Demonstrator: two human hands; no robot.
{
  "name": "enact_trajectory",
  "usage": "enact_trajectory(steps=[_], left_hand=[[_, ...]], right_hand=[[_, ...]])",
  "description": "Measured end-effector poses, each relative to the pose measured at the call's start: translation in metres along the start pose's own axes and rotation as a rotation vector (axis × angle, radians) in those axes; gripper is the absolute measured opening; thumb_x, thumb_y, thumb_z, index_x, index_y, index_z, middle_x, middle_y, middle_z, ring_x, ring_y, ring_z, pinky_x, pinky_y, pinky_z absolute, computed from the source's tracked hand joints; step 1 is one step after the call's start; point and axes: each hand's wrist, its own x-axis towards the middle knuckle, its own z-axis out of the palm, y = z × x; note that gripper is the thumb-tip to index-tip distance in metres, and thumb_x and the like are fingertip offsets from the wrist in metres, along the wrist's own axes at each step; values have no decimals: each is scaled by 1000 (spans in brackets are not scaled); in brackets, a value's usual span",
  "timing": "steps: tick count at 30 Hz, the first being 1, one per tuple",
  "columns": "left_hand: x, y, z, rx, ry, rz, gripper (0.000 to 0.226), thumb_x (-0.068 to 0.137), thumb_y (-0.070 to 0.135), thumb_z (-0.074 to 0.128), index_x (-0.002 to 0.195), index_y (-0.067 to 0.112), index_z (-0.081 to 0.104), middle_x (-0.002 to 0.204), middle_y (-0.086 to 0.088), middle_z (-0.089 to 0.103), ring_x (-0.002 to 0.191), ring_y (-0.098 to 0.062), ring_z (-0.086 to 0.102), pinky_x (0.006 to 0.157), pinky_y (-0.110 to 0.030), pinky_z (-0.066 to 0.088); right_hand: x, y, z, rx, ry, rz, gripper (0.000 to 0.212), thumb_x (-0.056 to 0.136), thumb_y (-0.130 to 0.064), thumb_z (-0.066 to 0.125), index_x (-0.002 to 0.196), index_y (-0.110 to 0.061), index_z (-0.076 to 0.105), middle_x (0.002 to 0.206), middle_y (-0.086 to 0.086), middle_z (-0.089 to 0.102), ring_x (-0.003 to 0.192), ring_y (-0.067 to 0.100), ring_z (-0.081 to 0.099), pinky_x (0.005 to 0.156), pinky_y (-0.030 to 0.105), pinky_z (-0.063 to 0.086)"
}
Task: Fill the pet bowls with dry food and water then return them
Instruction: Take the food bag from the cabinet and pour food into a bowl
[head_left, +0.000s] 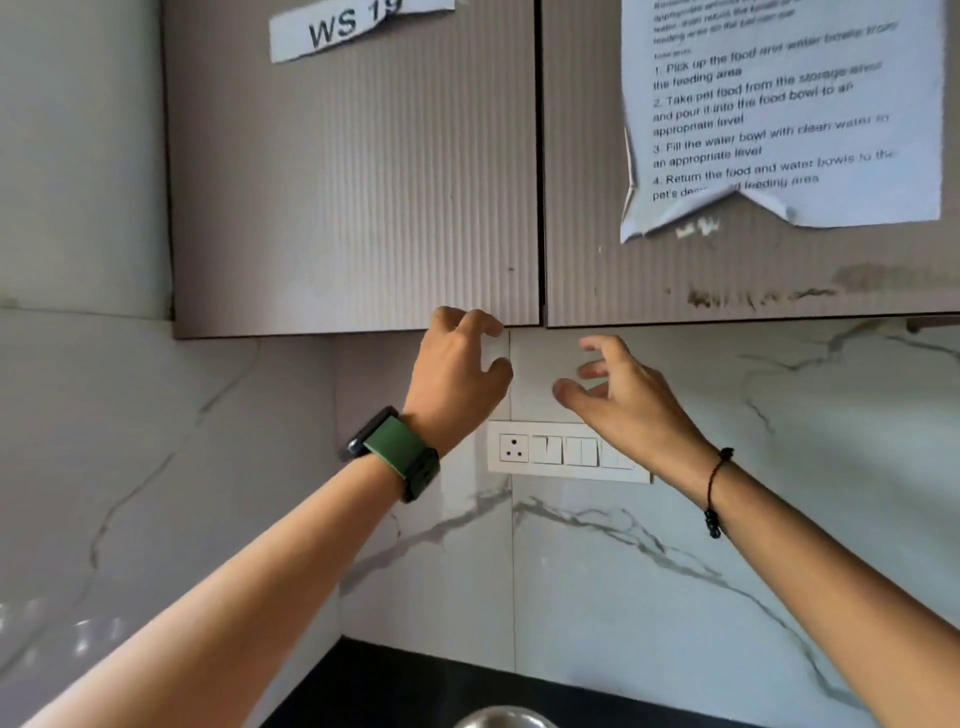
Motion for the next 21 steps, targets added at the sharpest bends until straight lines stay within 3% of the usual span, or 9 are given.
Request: enact_trajectory(steps=[3, 6, 11, 16, 18, 20, 21], left_hand=[[6, 0, 1, 66, -15, 3, 38, 87, 12, 55, 125, 9, 53, 133, -11, 42, 123, -28, 43, 102, -28, 34], [9, 4, 2, 126, -18, -6, 39, 88, 13, 52, 126, 9, 51, 134, -10, 41, 126, -28, 38, 104, -31, 33], [8, 12, -6, 135, -9, 56, 39, 88, 10, 47, 126, 7, 48, 135, -11, 40, 127, -29, 39, 107, -33, 34], [-2, 17, -34, 192, 30, 156, 55, 92, 22, 50, 142, 14, 30, 151, -6, 25, 140, -21, 24, 113, -29, 24], [-11, 20, -45, 202, 87, 201, 62, 92, 28, 51, 146, 17, 23, 156, -4, 16, 144, -19, 16, 116, -29, 19], [-22, 19, -57, 224, 187, 252, 71, 91, 36, 52, 149, 15, 17, 159, -5, 10, 147, -19, 9, 120, -32, 15], [-26, 16, -65, 217, 260, 282, 74, 88, 39, 51, 149, 13, 18, 159, -8, 13, 148, -20, 10, 120, -31, 16]], right_hand=[[20, -9, 23, 411, -129, 148, 42, 87, -16, 60, 128, -12, 48, 118, 7, 60, 99, 18, 59, 89, 33, 49], [40, -19, 49, 821, -230, 264, 33, 84, 6, 48, 114, -6, 48, 96, 8, 58, 82, 18, 57, 100, 37, 46], [44, -51, 76, 1463, -36, 182, 25, 93, 1, 37, 89, -10, 59, 84, 5, 61, 84, 17, 59, 76, 27, 47], [18, -66, 75, 1310, 76, -3, 28, 89, 4, 50, 93, -22, 59, 83, -5, 67, 86, 17, 62, 76, 26, 51], [4, -76, 72, 1287, 37, -172, 16, 82, -15, 59, 93, -26, 60, 76, -11, 70, 81, 11, 64, 75, 28, 52], [-4, -87, 74, 1233, 22, -300, 26, 71, -36, 59, 95, -26, 59, 79, -13, 72, 81, 6, 67, 73, 26, 56], [-6, -94, 77, 1160, 39, -370, 25, 72, -35, 58, 95, -25, 60, 83, -9, 72, 84, 9, 68, 73, 30, 57]])
